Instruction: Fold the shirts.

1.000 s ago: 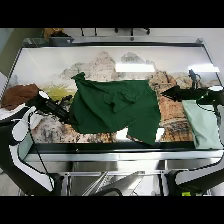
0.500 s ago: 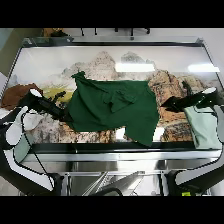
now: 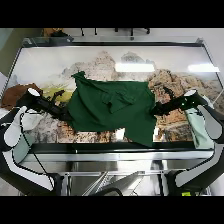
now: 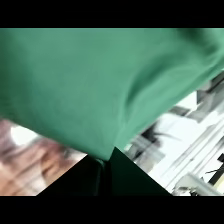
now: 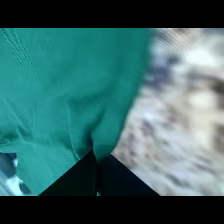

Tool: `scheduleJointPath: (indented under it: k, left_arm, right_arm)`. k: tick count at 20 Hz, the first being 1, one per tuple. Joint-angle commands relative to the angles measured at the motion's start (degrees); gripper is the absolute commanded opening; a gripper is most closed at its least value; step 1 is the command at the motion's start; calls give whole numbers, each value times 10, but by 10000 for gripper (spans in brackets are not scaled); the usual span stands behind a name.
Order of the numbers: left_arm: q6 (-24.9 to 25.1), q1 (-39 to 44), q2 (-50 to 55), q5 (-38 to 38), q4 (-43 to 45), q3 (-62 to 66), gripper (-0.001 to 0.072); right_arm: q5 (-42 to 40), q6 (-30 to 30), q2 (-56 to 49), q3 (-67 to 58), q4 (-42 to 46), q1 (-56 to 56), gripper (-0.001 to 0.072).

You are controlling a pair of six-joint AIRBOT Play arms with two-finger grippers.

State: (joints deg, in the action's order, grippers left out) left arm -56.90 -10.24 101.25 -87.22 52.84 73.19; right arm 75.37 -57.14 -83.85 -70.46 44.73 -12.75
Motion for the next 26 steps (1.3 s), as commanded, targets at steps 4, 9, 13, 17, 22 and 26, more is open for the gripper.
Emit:
scheduleJointPath:
  k: [4, 9, 13, 17, 22, 26]
  left_arm:
    - [-23, -39, -179, -52, -235, 129, 15]
    - [-82, -136, -352, -14, -315, 449, 17]
    - [-74, -231, -463, 49, -314, 523, 17]
    - [-55, -329, -524, 53, -315, 415, 17]
    - [-15, -181, -405, 40, -300, 301, 17]
    - [-13, -21, -229, 79, -144, 239, 17]
  right_arm:
    - [34, 73, 180, -177, -303, -31, 20]
    - [-73, 107, 357, -363, -410, -156, 20]
    - [-149, 146, 458, -383, -398, -205, 20]
    - [-150, 140, 460, -382, -354, -210, 20]
    - [-24, 96, 348, -314, -372, -190, 19]
    - [-52, 123, 233, -169, -297, -90, 19]
